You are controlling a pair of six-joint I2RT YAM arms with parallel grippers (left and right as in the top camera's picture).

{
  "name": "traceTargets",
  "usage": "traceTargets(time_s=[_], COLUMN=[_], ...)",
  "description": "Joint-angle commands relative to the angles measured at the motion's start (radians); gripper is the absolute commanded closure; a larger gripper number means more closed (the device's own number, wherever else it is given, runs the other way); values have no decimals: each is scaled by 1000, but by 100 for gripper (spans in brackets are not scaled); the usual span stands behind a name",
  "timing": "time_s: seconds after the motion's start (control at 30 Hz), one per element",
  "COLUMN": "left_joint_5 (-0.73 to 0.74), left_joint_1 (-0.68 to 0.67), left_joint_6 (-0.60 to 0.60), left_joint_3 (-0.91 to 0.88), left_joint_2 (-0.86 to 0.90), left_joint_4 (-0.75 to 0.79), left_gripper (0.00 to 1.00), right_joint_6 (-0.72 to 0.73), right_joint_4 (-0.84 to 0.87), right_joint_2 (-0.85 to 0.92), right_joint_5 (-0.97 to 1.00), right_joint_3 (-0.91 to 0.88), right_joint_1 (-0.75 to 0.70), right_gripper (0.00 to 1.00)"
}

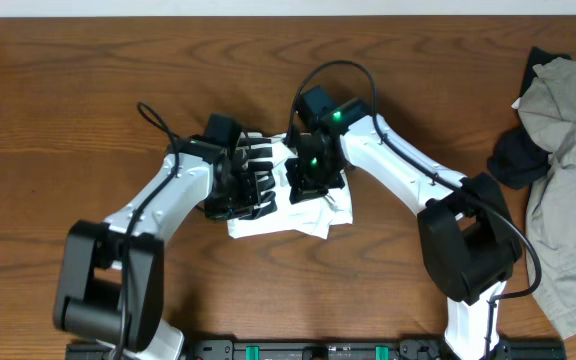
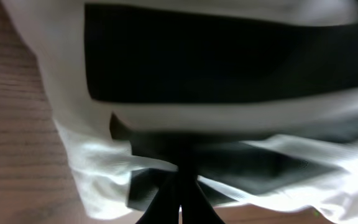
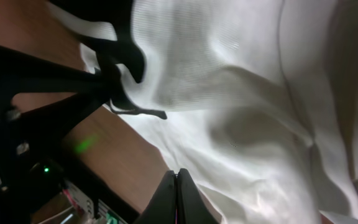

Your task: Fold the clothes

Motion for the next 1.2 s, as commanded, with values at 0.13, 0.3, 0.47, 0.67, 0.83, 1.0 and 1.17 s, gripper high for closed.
traceTargets(time_s=[0.13,0.3,0.47,0.67,0.83,1.0,1.17], left_joint_5=[6,5,-75,-112,-160,-175,-225], left_joint_1=[0,0,0,3,8,15,23], left_joint_6=[-9,-9,-9,-9,-9,-8,-27], left_joint_3=[-6,-6,-6,-7,-8,-9,-35], left_joint_2=[51,53,53,53,59,60,60], left_joint_4=[-1,-36,-90,-109,-88,-71,-76], left_gripper=[94,94,94,94,94,94,94], right_joint_6=[102,181,203,203,202,196,194], right_joint_4=[31,56,99,103,82,67,55], right_joint_2=[-13,-8,-3,-3,-3,-3,-3], right_joint_5=[85,169,169,179,188,190,214], right_joint_3=[-36,-84,-145,-174,-174,-174,-174], right_joint_1=[3,11,10,-12,-51,-72,-74], right_gripper=[99,99,99,99,99,99,99])
